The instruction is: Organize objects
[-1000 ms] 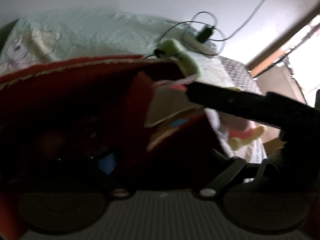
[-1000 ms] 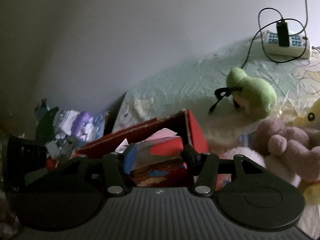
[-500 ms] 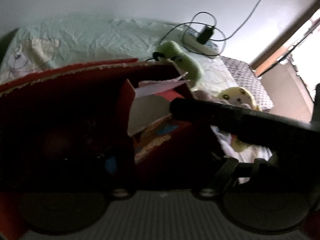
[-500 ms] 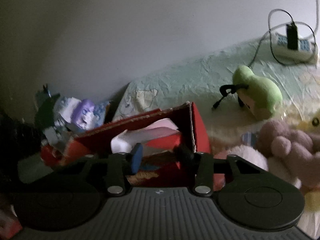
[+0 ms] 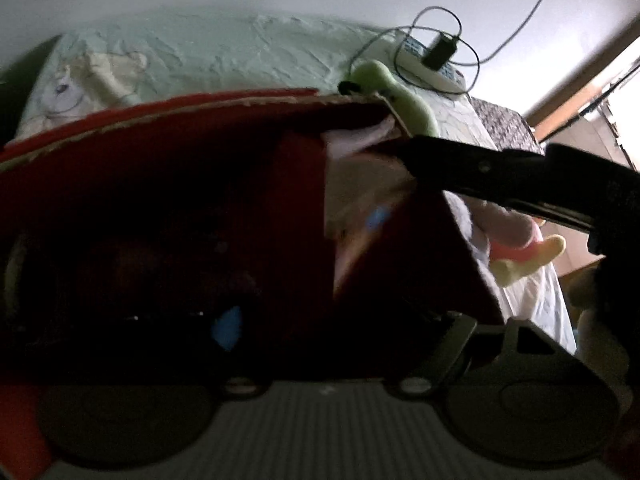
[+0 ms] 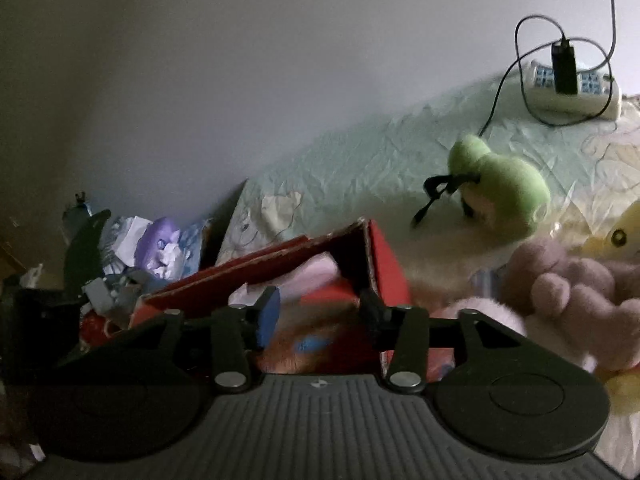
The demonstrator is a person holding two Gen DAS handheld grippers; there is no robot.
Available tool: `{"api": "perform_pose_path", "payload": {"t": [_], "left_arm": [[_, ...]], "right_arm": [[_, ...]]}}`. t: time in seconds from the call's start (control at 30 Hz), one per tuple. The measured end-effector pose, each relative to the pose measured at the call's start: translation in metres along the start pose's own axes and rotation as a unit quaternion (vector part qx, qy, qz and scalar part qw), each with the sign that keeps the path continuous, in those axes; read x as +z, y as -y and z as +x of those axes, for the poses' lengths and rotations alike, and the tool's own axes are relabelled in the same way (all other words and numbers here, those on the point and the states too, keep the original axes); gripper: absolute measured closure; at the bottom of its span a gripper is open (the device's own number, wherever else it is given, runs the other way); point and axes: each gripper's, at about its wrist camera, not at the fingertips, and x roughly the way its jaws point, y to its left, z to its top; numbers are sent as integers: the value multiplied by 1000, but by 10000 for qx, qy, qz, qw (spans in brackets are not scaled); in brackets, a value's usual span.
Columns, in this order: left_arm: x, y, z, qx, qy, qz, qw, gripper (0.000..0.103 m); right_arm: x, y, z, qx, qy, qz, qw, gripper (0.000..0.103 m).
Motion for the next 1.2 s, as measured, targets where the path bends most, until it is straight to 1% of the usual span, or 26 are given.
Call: {"api": "perform_pose_path", "payload": {"t": [0.03, 0.1, 0.17, 0.23, 0.3, 0.37, 0.43, 0.5, 0.53, 0.6, 0.63, 0.67, 0.7, 0.8, 0.83, 0.87, 0.9, 0.97, 1.03, 1.13, 1.2], "left_arm": [[-2, -2, -4, 8, 79, 2, 10000, 13], [-6, -6, -14, 137, 306, 61, 9994, 12], [-10, -10, -24, 302, 486, 109, 9983, 12], [-12, -16, -30, 533, 663, 151, 9963, 12], [-15, -18, -33, 1101, 831, 292, 9900, 12], [-14, -20, -31, 1625, 868, 416, 9820, 14], [-14, -22, -26, 1887, 843, 458, 9773, 15], [-13, -27, -23, 1995, 798, 420, 9757, 15], [-13, -29, -21, 2055, 780, 393, 9748, 15], [-12, -34, -15, 2217, 728, 334, 9718, 16], [-12, -35, -13, 2243, 696, 312, 9715, 17], [-10, -37, -11, 2222, 646, 261, 9725, 18], [-9, -39, -10, 2203, 616, 225, 9732, 18], [-7, -43, -5, 2314, 463, 115, 9717, 15], [-7, -44, -3, 2357, 374, 94, 9711, 15], [-6, -46, 0, 2378, 279, 68, 9709, 15], [-6, -47, 1, 2375, 204, 33, 9712, 15], [-5, -49, 2, 2344, 128, -12, 9720, 15], [-5, -49, 4, 2343, 86, -6, 9721, 15], [-4, -50, 7, 2390, -35, -40, 9710, 15], [-4, -52, 9, 2368, -132, -100, 9714, 15]], "right_arm": [[0, 1, -2, 85, 4, -29, 10000, 53], [0, 0, -6, 191, 64, -141, 9997, 53], [1, -2, -11, 267, 227, -269, 9990, 53], [3, -8, -11, 460, 305, -386, 9977, 55], [4, -15, -7, 627, 328, -587, 9958, 56], [5, -26, 2, 675, 385, -970, 9922, 58], [7, -35, 18, 646, 262, -1256, 9896, 61], [8, -38, 37, 663, 46, -1402, 9879, 65], [6, -38, 48, 571, -112, -1465, 9875, 66], [5, -36, 71, 232, -513, -1438, 9880, 69], [9, -35, 80, 160, -804, -1304, 9881, 82], [11, -33, 85, 112, -1006, -1220, 9874, 85], [10, -36, 89, 26, -1128, -1326, 9847, 85], [-1, -53, 104, -410, -1586, -1911, 9678, 77], [-2, -56, 110, -562, -1720, -2000, 9629, 77], [-2, -55, 116, -634, -1822, -1967, 9613, 77], [-1, -53, 120, -609, -1897, -1869, 9620, 77], [0, -49, 120, -473, -1878, -1703, 9662, 77], [-2, -49, 115, -452, -1795, -1722, 9675, 77], [-3, -48, 109, -322, -1599, -1638, 9729, 77], [-1, -47, 103, -190, -1393, -1561, 9777, 76]]}}
